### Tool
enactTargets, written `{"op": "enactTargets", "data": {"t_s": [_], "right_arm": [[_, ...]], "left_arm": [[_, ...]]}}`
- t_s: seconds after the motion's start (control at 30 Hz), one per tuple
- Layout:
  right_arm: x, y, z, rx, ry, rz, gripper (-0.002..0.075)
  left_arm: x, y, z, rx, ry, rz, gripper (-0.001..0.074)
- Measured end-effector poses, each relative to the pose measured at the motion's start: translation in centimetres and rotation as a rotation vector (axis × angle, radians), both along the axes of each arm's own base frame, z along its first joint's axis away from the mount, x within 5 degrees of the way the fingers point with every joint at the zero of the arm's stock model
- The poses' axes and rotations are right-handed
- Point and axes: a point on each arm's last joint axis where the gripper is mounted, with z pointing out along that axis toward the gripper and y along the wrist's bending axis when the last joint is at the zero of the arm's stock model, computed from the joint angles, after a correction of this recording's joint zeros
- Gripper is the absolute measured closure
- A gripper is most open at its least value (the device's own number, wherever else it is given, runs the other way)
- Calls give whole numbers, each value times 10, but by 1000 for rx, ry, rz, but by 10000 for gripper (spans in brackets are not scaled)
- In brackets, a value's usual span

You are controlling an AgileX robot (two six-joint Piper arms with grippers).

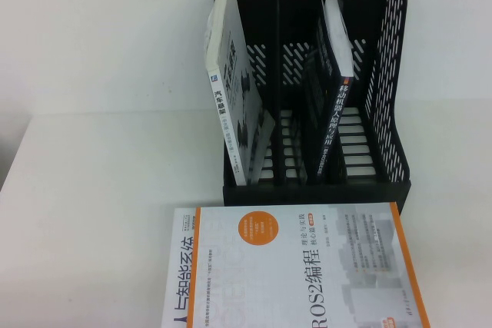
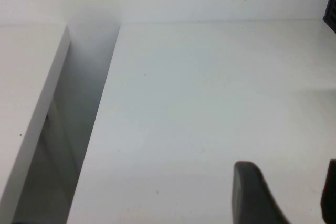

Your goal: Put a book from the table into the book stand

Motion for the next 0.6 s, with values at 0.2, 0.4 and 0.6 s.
{"op": "enactTargets", "data": {"t_s": [0.2, 0.4, 0.6], "right_arm": [[0, 0, 0, 0, 0, 0, 721], [0, 0, 0, 0, 0, -1, 721], [1, -11, 6, 11, -81, -115, 721]], "left_arm": [[0, 0, -1, 0, 6, 0, 466], [0, 0, 0, -2, 6, 1, 466], [0, 0, 0, -2, 6, 1, 466]]}}
